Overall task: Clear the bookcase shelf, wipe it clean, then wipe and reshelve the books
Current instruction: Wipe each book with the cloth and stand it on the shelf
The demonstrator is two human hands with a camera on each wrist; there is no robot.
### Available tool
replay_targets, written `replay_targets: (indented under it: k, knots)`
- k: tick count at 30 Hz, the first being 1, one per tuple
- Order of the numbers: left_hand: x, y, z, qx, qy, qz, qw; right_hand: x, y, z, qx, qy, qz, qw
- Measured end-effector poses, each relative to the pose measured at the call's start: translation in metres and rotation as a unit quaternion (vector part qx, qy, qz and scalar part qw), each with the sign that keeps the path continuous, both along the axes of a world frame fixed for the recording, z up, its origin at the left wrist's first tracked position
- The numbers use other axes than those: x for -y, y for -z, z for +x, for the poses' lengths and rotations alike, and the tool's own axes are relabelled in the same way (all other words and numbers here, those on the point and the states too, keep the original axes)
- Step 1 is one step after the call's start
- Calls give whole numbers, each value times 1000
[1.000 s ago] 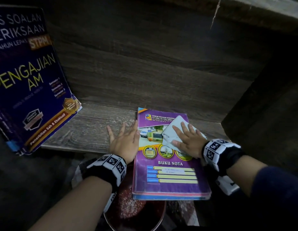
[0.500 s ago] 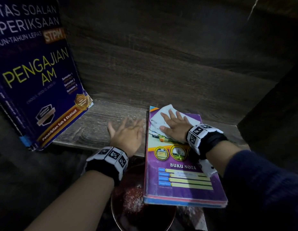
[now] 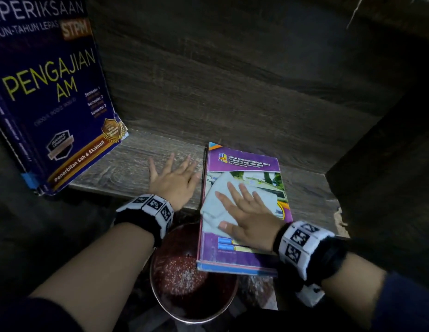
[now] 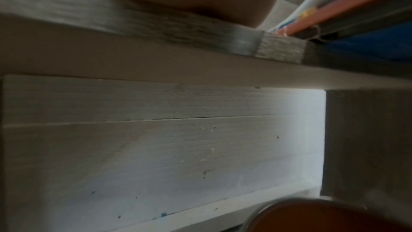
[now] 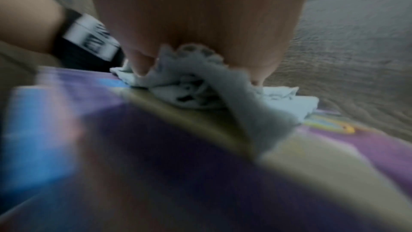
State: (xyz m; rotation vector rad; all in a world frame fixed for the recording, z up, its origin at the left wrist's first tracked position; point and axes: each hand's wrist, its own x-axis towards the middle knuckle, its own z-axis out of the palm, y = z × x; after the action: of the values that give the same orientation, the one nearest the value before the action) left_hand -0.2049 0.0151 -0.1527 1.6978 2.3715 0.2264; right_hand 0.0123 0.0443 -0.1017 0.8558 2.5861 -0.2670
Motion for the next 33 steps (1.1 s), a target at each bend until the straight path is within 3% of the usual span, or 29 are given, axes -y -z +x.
replay_targets:
  k: [8, 11, 17, 19, 23, 28, 33]
  knots:
    - [0, -6, 5, -10, 0, -24, 1000, 50, 21, 51, -63, -38, 56, 996]
    - [1, -4, 5, -9, 1, -22, 1000, 48, 16, 69, -34, -34, 43, 998]
    - [1, -2, 5, -12, 3, -16, 1000, -2, 0, 82, 39, 80, 20, 996]
    - [2, -2, 5, -14, 4, -12, 1000, -23, -2, 74, 37, 134, 20, 990]
    - [1, -1, 5, -17, 5, -10, 1000, -47, 1, 38, 28, 157, 35, 987]
    - [1, 0, 5, -17, 3, -8, 1000, -17, 7, 1, -3, 84, 28, 996]
    - [1, 1, 5, -18, 2, -6, 1000, 24, 21, 21, -34, -9, 67, 997]
